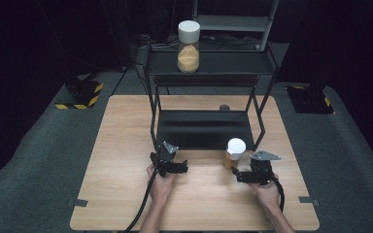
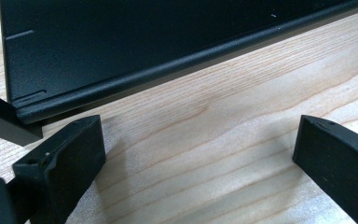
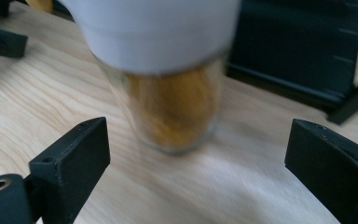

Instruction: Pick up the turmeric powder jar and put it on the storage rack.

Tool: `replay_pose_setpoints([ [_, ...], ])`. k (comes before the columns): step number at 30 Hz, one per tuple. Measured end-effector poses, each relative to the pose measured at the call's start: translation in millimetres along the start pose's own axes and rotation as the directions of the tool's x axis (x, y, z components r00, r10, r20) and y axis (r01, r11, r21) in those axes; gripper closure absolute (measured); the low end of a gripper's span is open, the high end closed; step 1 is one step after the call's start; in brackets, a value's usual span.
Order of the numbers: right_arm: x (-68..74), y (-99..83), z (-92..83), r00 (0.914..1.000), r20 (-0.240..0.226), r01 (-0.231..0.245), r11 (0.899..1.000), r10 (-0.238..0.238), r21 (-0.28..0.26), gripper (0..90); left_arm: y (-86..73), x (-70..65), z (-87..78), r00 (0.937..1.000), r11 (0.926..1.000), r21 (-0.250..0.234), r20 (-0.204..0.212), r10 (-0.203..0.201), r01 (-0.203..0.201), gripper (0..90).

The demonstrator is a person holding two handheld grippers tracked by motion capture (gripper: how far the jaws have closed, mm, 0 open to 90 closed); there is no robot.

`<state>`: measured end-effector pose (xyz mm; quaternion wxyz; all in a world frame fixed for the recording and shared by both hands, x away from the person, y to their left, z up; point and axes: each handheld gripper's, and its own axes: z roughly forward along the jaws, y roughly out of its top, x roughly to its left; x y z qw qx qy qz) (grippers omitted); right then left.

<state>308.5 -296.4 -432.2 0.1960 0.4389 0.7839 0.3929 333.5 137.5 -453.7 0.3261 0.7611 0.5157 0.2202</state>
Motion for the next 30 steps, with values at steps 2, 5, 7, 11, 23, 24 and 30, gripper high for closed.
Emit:
replay_pose_setpoints([
  [2, 1.6, 2.9, 2.9, 1.0, -0.007, -0.002, 1.0, 0.002, -0.005, 7.6, 0.0, 0.0, 0.0, 1.0, 1.0, 0.0, 0.0, 0.0, 0.0, 2.2],
  [5, 4.2, 5.3, 5.9, 1.0, -0.006, 0.001, 1.0, -0.001, -0.011, 8.8, 0.0, 0.1, 0.0, 1.0, 1.0, 0.0, 0.0, 0.0, 0.0, 2.2],
  [7, 5.5, 7.3, 10.3, 1.0, -0.007, 0.001, 1.0, -0.001, -0.012, 10.3, 0.0, 0.0, 0.0, 1.0, 1.0, 0.0, 0.0, 0.0, 0.0, 2.2],
  [11, 7.9, 7.0, 13.1, 1.0, -0.002, 0.001, 1.0, -0.001, -0.028, 13.5, 0.0, 0.0, 0.0, 1.0, 1.0, 0.0, 0.0, 0.0, 0.0, 2.2],
  [23, 25.8, 6.1, 17.3, 0.9958, 0.05, 0.081, 0.994, -0.077, -0.077, 29.3, 0.0, 0.1, 0.0, 1.0, 1.0, 0.0, 0.0, 0.0, 0.0, 2.2],
  [24, 25.8, 6.1, 17.3, 0.9958, 0.05, 0.081, 0.994, -0.077, -0.077, 29.3, 0.0, 0.1, 0.0, 1.0, 1.0, 0.0, 0.0, 0.0, 0.0, 2.2],
  [30, 19.6, 4.8, 16.8, 0.9979, 0.029, 0.061, 0.994, -0.059, -0.087, 29.8, 0.1, 0.1, 0.0, 1.0, 1.0, 0.0, 0.0, 0.0, 0.0, 2.2],
])
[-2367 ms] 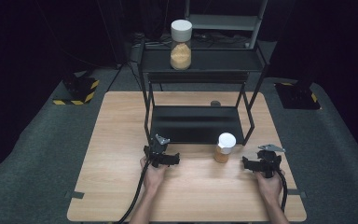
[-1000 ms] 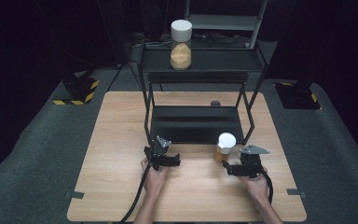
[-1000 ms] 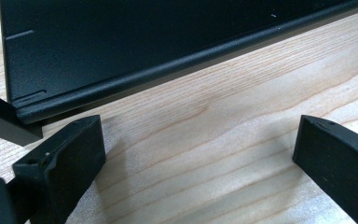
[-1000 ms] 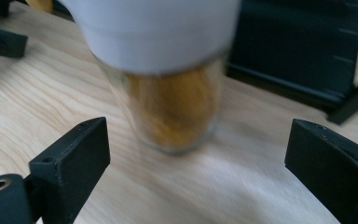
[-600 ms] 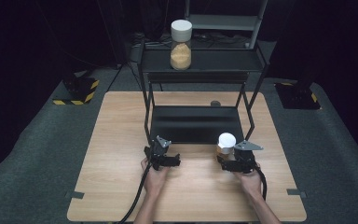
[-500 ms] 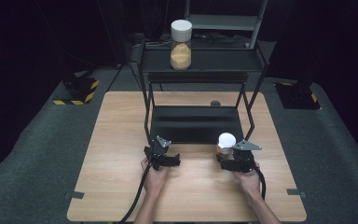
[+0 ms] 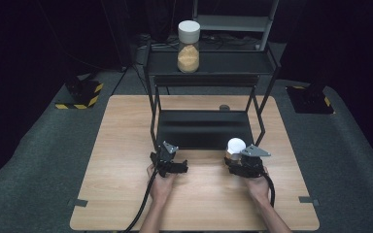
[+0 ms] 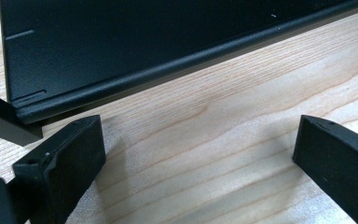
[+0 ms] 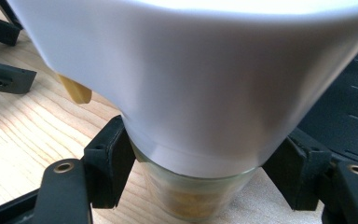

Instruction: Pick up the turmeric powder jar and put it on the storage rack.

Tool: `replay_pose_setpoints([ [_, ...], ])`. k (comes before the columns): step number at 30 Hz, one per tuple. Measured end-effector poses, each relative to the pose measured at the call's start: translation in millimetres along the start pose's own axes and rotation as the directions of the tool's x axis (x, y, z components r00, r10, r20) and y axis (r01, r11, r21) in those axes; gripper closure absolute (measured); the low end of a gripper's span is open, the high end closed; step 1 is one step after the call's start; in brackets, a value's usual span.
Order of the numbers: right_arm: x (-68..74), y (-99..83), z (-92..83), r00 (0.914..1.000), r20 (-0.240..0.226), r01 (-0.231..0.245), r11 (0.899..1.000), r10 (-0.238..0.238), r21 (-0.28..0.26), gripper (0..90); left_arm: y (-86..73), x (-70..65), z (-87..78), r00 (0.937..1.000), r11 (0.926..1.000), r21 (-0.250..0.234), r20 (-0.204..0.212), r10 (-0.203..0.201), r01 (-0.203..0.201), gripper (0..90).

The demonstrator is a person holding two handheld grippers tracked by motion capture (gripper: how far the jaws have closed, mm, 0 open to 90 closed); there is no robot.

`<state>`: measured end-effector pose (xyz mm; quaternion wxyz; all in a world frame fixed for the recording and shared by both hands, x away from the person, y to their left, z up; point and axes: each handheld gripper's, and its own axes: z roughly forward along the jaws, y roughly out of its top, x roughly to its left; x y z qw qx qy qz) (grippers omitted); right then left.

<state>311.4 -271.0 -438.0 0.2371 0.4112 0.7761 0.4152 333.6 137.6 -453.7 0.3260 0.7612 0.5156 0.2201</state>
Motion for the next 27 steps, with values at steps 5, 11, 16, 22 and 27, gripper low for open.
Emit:
replay_pose_setpoints([
  [5, -1.0, 3.7, -0.8, 1.0, 0.0, 0.007, 1.0, -0.007, 0.005, 29.8, -0.1, 0.0, 0.0, 1.0, 1.0, 0.0, 0.0, 0.0, 0.0, 2.2],
  [11, -6.1, 9.2, -7.5, 1.0, -0.008, -0.003, 1.0, 0.003, -0.01, 29.8, 0.0, 0.0, 0.0, 1.0, 1.0, 0.0, 0.0, 0.0, 0.0, 2.2],
  [16, -9.6, 19.0, -13.4, 0.9997, -0.013, 0.019, 1.0, -0.019, -0.008, 29.8, 0.1, 0.1, 0.0, 1.0, 1.0, 0.0, 0.0, 0.001, -0.001, 2.2],
  [22, -21.8, 37.1, -21.6, 0.9988, -0.049, 0.001, 1.0, -0.001, -0.01, 29.8, 0.0, 0.0, 0.0, 1.0, 1.0, 0.0, 0.0, 0.0, 0.0, 2.2],
  [27, -25.0, 52.6, -29.3, 0.9983, -0.054, 0.019, 1.0, -0.02, -0.024, 29.8, 0.0, 0.1, 0.0, 1.0, 1.0, 0.0, 0.0, 0.001, -0.001, 2.2],
])
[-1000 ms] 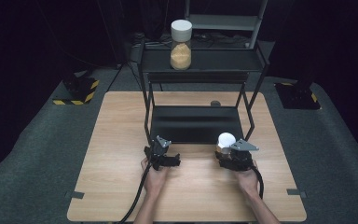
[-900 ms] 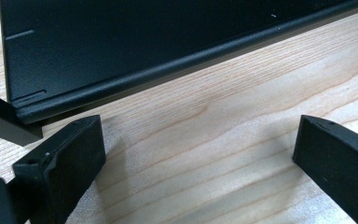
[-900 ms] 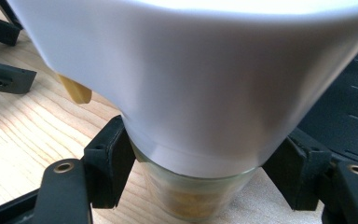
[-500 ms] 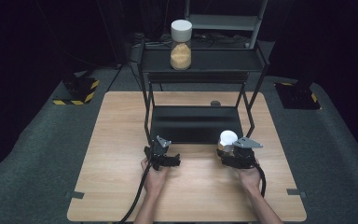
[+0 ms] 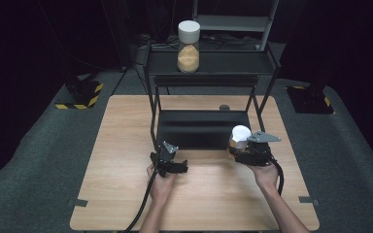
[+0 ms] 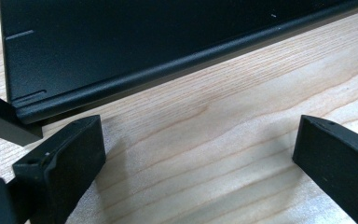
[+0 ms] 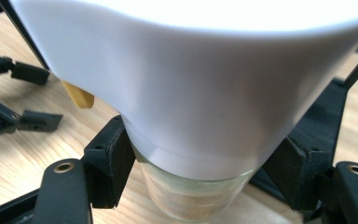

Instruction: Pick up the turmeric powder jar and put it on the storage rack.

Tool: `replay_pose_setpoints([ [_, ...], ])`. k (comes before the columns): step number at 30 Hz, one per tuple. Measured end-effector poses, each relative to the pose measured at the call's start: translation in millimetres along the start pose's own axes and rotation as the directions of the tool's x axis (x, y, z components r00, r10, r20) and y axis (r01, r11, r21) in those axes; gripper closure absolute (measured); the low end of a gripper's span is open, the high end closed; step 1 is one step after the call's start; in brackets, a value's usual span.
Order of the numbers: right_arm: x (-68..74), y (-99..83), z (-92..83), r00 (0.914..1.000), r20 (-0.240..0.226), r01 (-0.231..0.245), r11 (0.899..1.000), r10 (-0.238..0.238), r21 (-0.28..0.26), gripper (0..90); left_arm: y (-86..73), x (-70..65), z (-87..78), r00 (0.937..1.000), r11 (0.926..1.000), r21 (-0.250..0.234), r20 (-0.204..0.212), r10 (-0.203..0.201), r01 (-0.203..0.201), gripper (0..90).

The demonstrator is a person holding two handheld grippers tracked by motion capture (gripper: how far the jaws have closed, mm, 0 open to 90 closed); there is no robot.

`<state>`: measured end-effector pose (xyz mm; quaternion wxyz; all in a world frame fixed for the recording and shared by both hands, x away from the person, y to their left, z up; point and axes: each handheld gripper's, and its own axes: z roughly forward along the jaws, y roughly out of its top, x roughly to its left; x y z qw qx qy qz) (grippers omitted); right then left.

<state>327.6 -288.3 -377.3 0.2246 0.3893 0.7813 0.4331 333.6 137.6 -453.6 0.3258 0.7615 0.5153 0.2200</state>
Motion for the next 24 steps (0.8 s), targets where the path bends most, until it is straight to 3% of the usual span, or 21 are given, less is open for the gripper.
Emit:
replay_pose_setpoints([
  [13, -10.4, 44.8, -19.9, 0.999, -0.042, 0.012, 1.0, -0.013, -0.029, 29.8, -0.1, -0.1, 0.0, 1.0, 1.0, -0.001, 0.0, -0.001, 0.001, 2.2],
  [24, -17.5, 94.6, -41.9, 0.9982, -0.056, 0.021, 0.999, -0.023, -0.048, 29.8, -0.2, -0.2, 0.1, 1.0, 1.0, -0.001, 0.0, -0.001, 0.001, 2.2],
])
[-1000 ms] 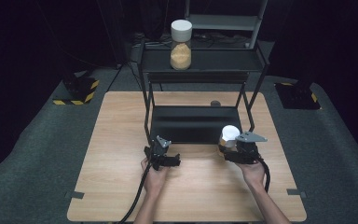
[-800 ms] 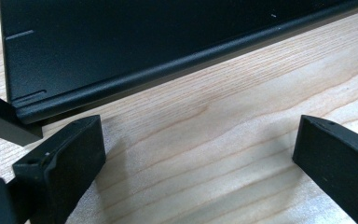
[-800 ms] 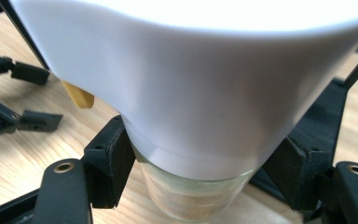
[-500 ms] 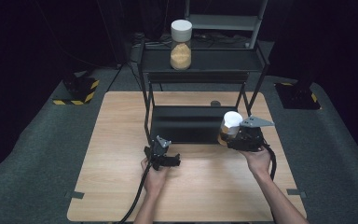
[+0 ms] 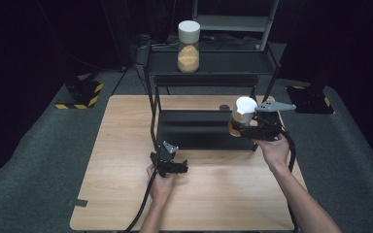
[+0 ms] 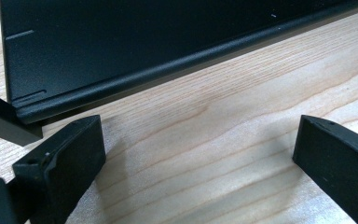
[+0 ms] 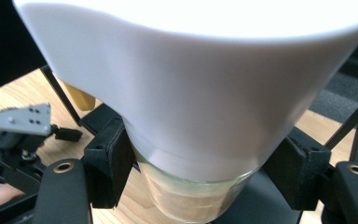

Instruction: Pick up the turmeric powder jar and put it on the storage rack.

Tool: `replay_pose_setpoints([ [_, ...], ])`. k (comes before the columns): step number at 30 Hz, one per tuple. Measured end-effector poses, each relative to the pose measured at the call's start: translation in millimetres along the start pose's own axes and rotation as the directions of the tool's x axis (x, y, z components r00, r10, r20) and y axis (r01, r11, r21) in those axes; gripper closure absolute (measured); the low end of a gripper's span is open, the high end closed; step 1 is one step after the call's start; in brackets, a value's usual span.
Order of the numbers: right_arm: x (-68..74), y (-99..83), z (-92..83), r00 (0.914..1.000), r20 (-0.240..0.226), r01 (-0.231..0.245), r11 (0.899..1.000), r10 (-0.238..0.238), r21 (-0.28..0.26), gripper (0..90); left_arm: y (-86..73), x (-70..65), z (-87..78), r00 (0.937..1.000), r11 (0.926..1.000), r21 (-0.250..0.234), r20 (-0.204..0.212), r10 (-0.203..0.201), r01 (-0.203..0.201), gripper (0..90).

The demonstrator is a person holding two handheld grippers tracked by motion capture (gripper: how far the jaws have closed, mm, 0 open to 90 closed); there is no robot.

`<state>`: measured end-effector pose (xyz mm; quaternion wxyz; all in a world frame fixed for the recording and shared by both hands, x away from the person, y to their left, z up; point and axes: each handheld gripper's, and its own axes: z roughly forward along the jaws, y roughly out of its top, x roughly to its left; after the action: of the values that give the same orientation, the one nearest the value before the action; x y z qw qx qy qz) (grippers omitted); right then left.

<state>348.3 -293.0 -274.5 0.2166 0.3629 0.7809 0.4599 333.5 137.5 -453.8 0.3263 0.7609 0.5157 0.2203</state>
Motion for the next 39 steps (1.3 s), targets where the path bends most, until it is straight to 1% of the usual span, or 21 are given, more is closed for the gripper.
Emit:
replay_pose_setpoints([
  [1, 0.0, 0.0, 0.0, 1.0, 0.0, 0.0, 1.0, 0.0, 0.0, 29.8, 0.0, 0.0, 0.0, 1.0, 1.0, 0.0, 0.0, 0.0, 0.0, 2.2],
  [2, -0.9, 9.0, -3.6, 1.0, -0.005, 0.003, 1.0, -0.003, -0.001, 29.8, 0.0, 0.0, 0.0, 1.0, 1.0, 0.0, 0.001, -0.001, 0.001, 2.2],
  [3, -0.9, 9.0, -3.6, 1.0, -0.005, 0.003, 1.0, -0.003, -0.001, 29.8, 0.0, 0.0, 0.0, 1.0, 1.0, 0.0, 0.001, -0.001, 0.001, 2.2],
  [4, -1.1, 16.6, -7.2, 0.9999, -0.009, 0.014, 1.0, -0.014, -0.007, 29.8, -0.1, 0.0, 0.0, 1.0, 1.0, -0.001, 0.0, -0.001, 0.001, 2.2],
  [8, -2.8, 27.1, -11.8, 0.9997, -0.022, 0.013, 1.0, -0.013, -0.016, 29.8, 0.0, 0.1, 0.0, 1.0, 1.0, 0.0, 0.001, 0.0, 0.0, 2.2],
  [10, -4.8, 38.9, -14.6, 0.9994, -0.032, 0.011, 1.0, -0.012, -0.015, 29.8, 0.0, 0.1, 0.0, 1.0, 1.0, 0.0, 0.001, -0.001, 0.001, 2.2],
  [11, -4.8, 38.9, -14.6, 0.9994, -0.032, 0.011, 1.0, -0.012, -0.015, 29.8, 0.0, 0.1, 0.0, 1.0, 1.0, 0.0, 0.001, -0.001, 0.001, 2.2],
  [12, -4.1, 47.0, -16.6, 0.9994, -0.029, 0.02, 1.0, -0.021, -0.013, 29.8, -0.1, 0.0, 0.0, 1.0, 1.0, 0.0, 0.001, -0.001, 0.001, 2.2],
  [13, -4.1, 47.0, -16.6, 0.9994, -0.029, 0.02, 1.0, -0.021, -0.013, 29.8, -0.1, 0.0, 0.0, 1.0, 1.0, 0.0, 0.001, -0.001, 0.001, 2.2],
  [14, -4.4, 54.8, -19.0, 0.9992, -0.03, 0.026, 1.0, -0.026, -0.014, 29.8, 0.0, -0.1, 0.0, 1.0, 1.0, 0.0, 0.0, 0.0, 0.0, 2.2],
  [16, -4.7, 58.5, -20.2, 0.9993, -0.031, 0.023, 1.0, -0.023, -0.016, 29.8, -0.4, -0.2, 0.2, 1.0, 1.0, -0.002, 0.001, -0.005, 0.005, 2.2],
  [21, -8.4, 78.9, -26.5, 0.9992, -0.034, 0.02, 1.0, -0.021, -0.022, 29.8, -0.4, -0.2, 0.2, 1.0, 1.0, -0.003, 0.0, -0.002, 0.002, 2.2],
  [24, -11.7, 93.0, -30.3, 0.9994, -0.034, 0.006, 1.0, -0.007, -0.029, 29.8, -0.4, -0.2, 0.1, 1.0, 1.0, -0.002, 0.0, -0.001, 0.001, 2.2],
  [25, -11.7, 93.0, -30.3, 0.9994, -0.034, 0.006, 1.0, -0.007, -0.029, 29.8, -0.4, -0.2, 0.1, 1.0, 1.0, -0.002, 0.0, -0.001, 0.001, 2.2],
  [28, -16.9, 108.5, -32.7, 0.9991, -0.041, -0.014, 0.999, 0.013, -0.029, 29.8, -0.3, -0.3, 0.1, 1.0, 1.0, -0.003, -0.001, -0.002, 0.002, 2.2],
  [29, -16.9, 108.5, -32.7, 0.9991, -0.041, -0.014, 0.999, 0.013, -0.029, 29.8, -0.3, -0.3, 0.1, 1.0, 1.0, -0.003, -0.001, -0.002, 0.002, 2.2],
  [31, -18.9, 120.3, -32.9, 0.9991, -0.035, -0.026, 0.999, 0.025, -0.027, 29.8, 0.1, -0.2, 0.0, 1.0, 1.0, 0.0, 0.0, -0.002, 0.002, 2.2],
  [33, -19.3, 124.0, -33.1, 0.999, -0.032, -0.032, 0.999, 0.031, -0.028, 29.8, 0.1, -0.2, 0.0, 1.0, 1.0, 0.0, 0.0, -0.002, 0.002, 2.2],
  [36, -22.2, 138.8, -33.2, 0.9982, -0.024, -0.056, 0.998, 0.055, -0.03, 29.8, 0.2, -0.1, -0.1, 1.0, 1.0, 0.001, 0.0, -0.002, 0.002, 2.2],
  [37, -22.2, 138.8, -33.2, 0.9982, -0.024, -0.056, 0.998, 0.055, -0.03, 29.8, 0.2, -0.1, -0.1, 1.0, 1.0, 0.001, 0.0, -0.002, 0.002, 2.2],
  [39, -21.5, 148.1, -31.5, 0.9977, -0.002, -0.068, 0.997, 0.068, -0.025, 29.8, 0.2, -0.1, -0.1, 1.0, 1.0, 0.0, 0.0, -0.002, 0.002, 2.2],
])
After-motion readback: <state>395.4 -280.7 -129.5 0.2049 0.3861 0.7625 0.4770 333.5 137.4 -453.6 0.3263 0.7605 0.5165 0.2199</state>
